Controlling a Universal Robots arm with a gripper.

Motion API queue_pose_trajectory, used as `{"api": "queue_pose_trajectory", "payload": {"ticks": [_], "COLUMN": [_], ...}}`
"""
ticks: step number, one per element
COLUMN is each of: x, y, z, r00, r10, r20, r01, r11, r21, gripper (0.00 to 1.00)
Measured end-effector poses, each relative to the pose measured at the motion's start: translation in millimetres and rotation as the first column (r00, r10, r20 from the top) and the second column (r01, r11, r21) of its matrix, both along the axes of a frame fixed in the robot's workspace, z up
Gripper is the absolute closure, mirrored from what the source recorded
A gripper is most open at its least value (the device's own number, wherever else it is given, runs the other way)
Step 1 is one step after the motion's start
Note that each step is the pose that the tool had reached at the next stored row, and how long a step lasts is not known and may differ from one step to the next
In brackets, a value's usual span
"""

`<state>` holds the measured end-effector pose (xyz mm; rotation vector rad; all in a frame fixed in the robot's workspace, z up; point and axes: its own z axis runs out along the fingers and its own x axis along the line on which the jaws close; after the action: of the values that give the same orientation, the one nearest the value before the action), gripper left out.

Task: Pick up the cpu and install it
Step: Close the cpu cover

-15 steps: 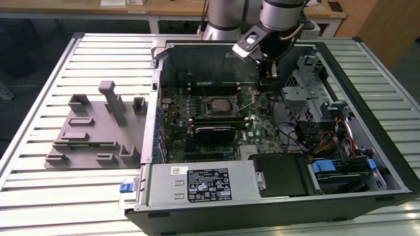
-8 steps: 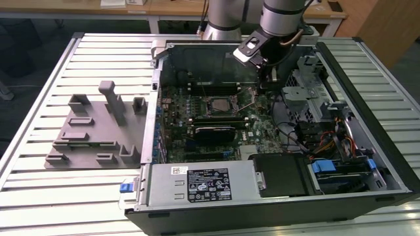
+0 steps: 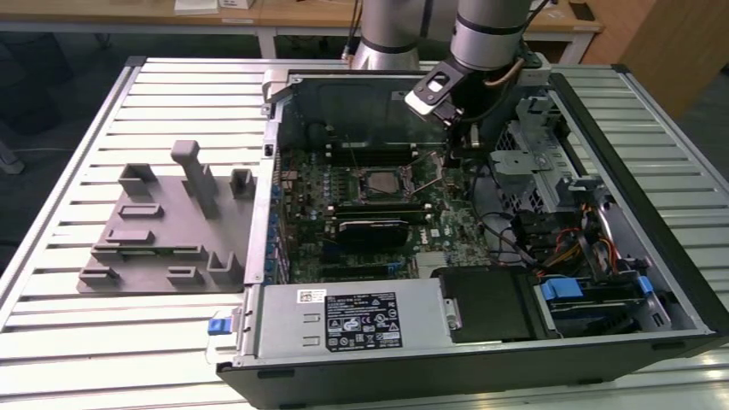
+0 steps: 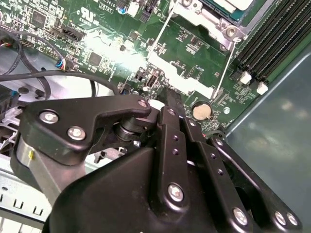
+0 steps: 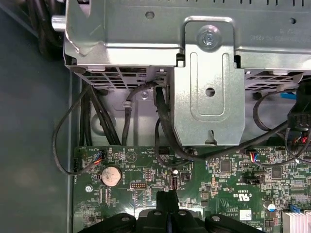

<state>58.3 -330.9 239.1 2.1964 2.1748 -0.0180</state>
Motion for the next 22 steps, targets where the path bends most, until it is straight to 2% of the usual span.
{"api": "queue_pose_trajectory", "payload": {"ticks": [7, 22], "x": [-3.4, -29.5], "y": [0.0, 0.0], "z": [-0.2, -0.2], "r00": [1.0000, 1.0000], "r10": [0.000, 0.000], "r20": [0.0000, 0.0000], "r01": [0.000, 0.000], "r11": [1.0000, 1.0000], "r21": [0.0007, 0.0014], "gripper": [0.89, 0.89]}}
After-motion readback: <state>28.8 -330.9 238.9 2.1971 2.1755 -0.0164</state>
